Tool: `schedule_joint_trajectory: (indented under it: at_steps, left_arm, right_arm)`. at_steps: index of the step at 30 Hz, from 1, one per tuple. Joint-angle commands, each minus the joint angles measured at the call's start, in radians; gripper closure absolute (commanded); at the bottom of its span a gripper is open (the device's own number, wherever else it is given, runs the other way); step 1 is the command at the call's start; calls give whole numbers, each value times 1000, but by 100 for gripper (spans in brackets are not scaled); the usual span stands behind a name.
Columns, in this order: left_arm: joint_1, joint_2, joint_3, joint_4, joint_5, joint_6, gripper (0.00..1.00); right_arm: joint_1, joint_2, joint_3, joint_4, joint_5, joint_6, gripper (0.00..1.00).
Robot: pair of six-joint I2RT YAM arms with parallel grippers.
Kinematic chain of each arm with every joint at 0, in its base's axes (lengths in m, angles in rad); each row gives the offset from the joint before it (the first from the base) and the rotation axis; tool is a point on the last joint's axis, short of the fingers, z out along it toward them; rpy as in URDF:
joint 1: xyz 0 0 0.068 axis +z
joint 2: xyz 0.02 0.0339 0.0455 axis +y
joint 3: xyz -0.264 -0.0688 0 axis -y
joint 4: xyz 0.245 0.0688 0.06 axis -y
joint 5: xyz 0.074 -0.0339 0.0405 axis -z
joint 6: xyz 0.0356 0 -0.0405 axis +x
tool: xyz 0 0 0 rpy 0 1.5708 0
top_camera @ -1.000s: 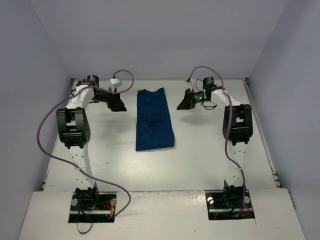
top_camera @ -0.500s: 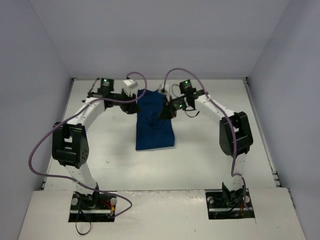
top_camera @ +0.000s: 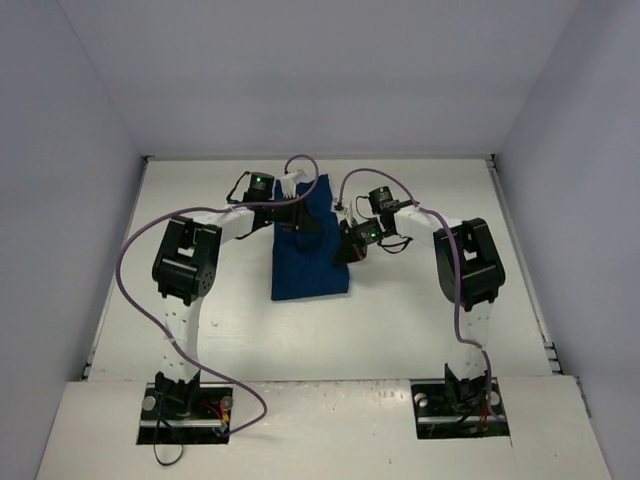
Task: Fold and stack the t-shirts
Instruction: Fold the folded rectangular tshirt in 1/3 of the way
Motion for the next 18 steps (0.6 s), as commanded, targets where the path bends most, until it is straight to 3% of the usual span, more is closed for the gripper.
schedule_joint_trajectory:
  at_steps: [1,5,10,13,16,18]
  left_arm:
    - [5,-30,55,193,-32,-76,79]
    - [34,-5,74,323,-88,-100,74]
    - [90,-51,140,340,-178,-46,54]
    - [122,-120,141,335,-168,2,48]
    - [146,-230,119,228,-72,132,45]
    - [142,-322,97,-1,-13,341,45]
  right_arm:
    - [38,-103,-52,5,-38,-38,100]
    - [44,-119,-113,5,-18,-37,100]
    - [44,-230,-206,2,43,-54,100]
    - [40,-283,-226,1,52,-45,96]
    - [44,-361,-212,-1,61,-33,86]
    - [44,-404,-185,-3,94,-54,83]
